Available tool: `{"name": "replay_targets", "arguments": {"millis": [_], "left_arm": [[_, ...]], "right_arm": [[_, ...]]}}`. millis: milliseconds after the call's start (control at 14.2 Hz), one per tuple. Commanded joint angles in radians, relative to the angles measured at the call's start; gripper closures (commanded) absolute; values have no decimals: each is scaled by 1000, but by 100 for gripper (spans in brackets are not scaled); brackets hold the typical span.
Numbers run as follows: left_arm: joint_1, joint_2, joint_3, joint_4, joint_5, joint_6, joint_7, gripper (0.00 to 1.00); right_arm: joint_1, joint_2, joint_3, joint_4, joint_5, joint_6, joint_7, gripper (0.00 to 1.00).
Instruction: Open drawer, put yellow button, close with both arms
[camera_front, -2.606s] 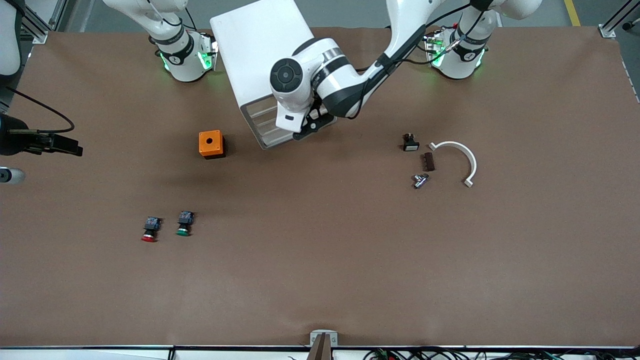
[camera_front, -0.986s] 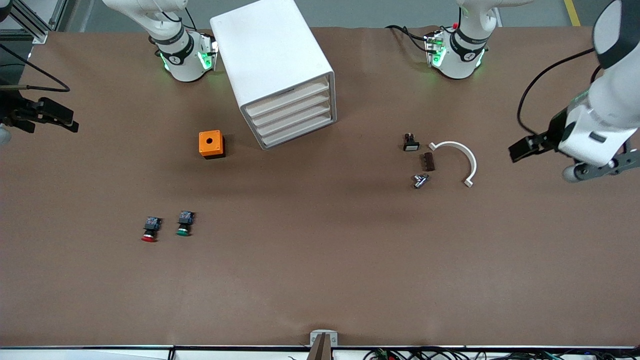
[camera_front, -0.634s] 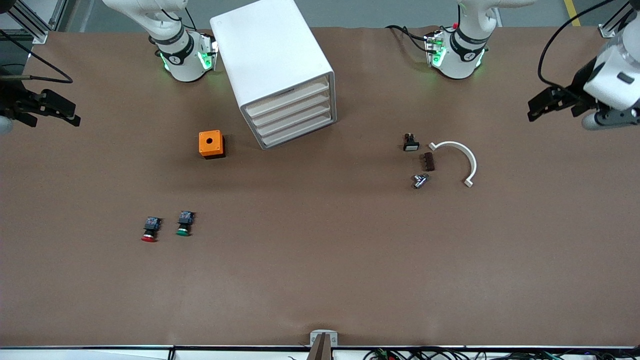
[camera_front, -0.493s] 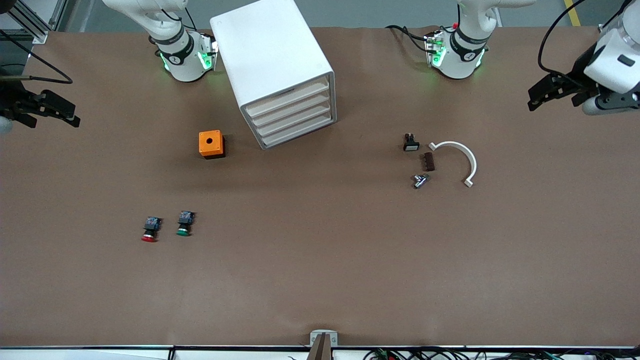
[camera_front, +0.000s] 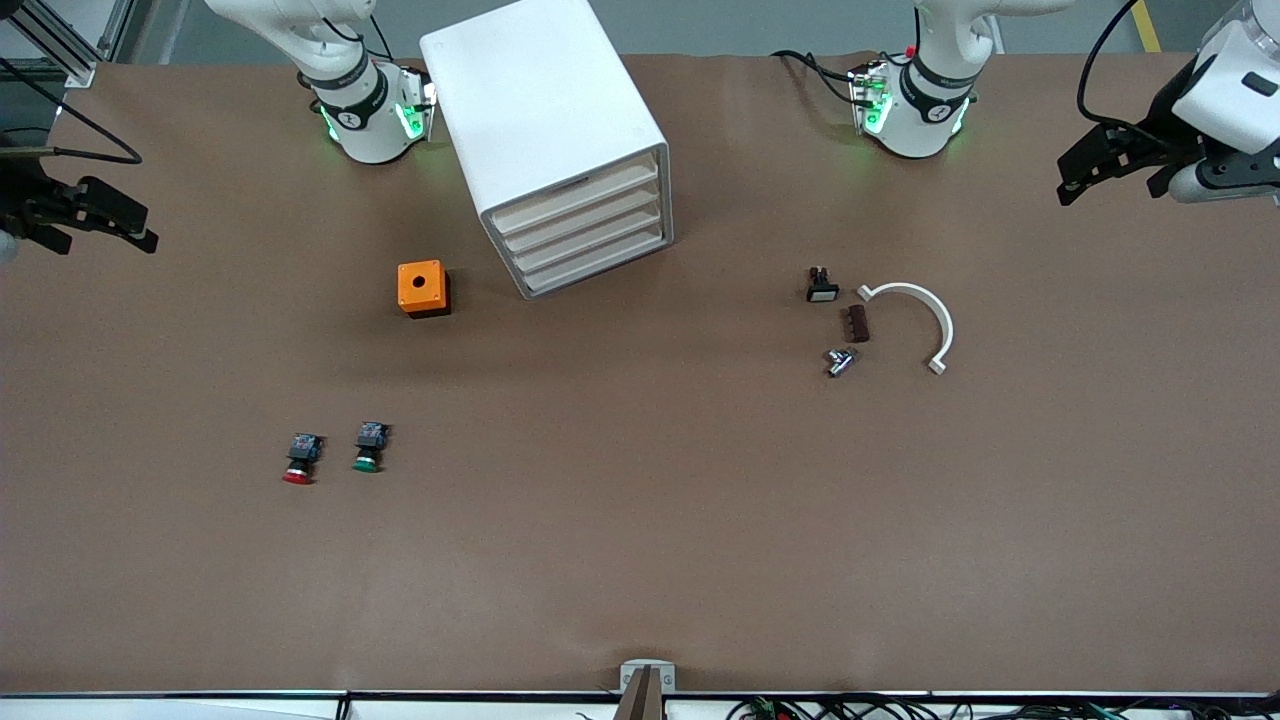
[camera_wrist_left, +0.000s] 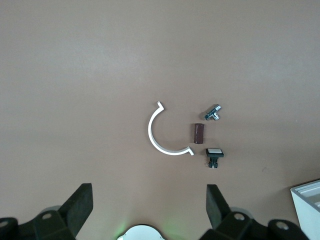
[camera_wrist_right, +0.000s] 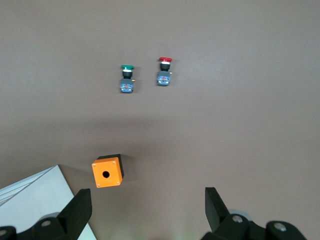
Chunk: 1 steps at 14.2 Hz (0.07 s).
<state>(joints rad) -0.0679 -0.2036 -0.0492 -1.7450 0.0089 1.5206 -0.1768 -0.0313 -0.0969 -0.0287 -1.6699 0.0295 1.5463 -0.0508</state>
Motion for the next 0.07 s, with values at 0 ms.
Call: {"name": "replay_targets", "arguments": {"millis": [0], "left_arm": [[4, 32, -3, 53, 6, -28, 11, 0]], "right_arm": [[-16, -33, 3, -22, 24, 11, -1, 0]]}}
